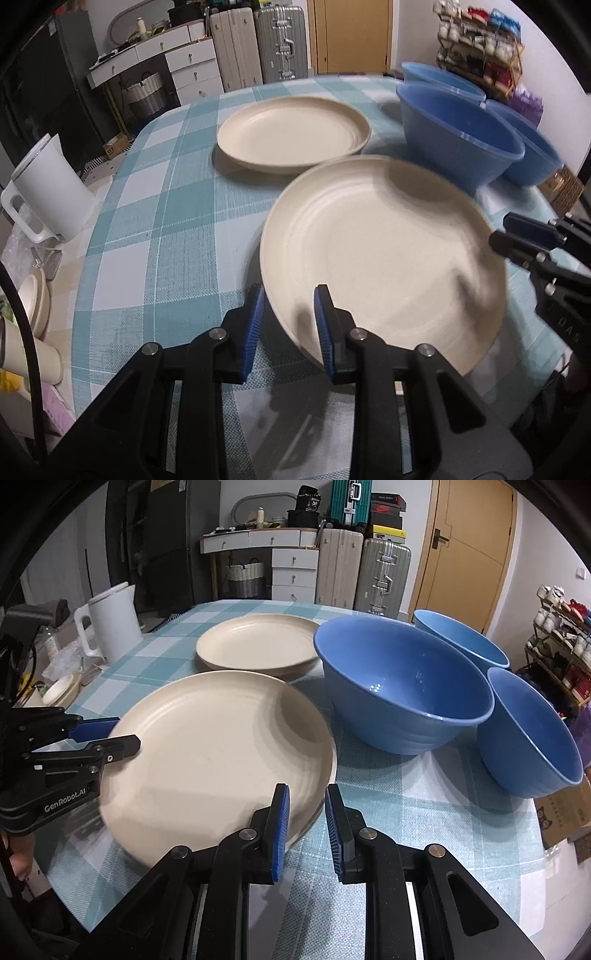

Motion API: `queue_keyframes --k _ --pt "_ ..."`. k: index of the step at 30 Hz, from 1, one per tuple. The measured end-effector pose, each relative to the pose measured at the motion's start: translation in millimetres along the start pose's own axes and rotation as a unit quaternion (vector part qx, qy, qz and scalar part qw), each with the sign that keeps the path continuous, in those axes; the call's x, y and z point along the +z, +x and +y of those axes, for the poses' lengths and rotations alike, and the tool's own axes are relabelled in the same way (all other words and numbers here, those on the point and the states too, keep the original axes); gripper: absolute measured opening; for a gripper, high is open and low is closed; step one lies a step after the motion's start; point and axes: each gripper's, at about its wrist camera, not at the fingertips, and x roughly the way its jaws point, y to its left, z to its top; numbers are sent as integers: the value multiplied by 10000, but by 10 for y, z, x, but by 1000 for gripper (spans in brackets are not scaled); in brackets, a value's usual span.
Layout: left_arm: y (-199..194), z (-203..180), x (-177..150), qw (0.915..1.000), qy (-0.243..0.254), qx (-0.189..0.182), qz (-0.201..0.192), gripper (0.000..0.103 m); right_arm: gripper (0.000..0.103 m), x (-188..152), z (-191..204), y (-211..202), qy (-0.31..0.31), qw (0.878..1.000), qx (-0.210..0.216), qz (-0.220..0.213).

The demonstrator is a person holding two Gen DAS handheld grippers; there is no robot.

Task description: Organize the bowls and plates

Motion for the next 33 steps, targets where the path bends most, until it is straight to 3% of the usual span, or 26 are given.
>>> queue_keyframes --k 2,5,7,10,12,14,15,17,25,33 --pt "-77 48 24 9998 -124 -119 -124 33 34 25 0 -50 -15 9999 68 -73" --pt "-207 126 62 9988 -306 -216 -331 56 52 93 -19 -148 -19 9995 195 -254" --pt "-281 188 96 9976 -448 -303 -428 79 57 164 -28 -215 -49 9991 226 -364" --pt "-358 277 148 9965 -602 -340 -469 81 77 272 -33 -309 -89 9981 301 -539" --pt "-371 335 183 9961 -705 -305 -441 85 83 365 -33 -393 -154 9968 378 -686" --pt "-383 395 221 9951 -825 -312 -456 93 90 464 -38 -450 -209 9960 377 -777" --pt "-395 421 242 9945 -881 -310 -474 102 92 527 -49 -478 -213 9956 378 -834" --pt "-420 468 294 9934 -980 -277 -528 102 101 647 -87 -530 -221 9947 406 -917" --pt "-396 684 623 9891 -1336 -216 -585 102 102 1199 -207 -596 -291 9930 576 -987" --pt "-202 872 928 9855 -1618 -167 -491 102 102 1729 -340 -339 -299 9946 745 -655"
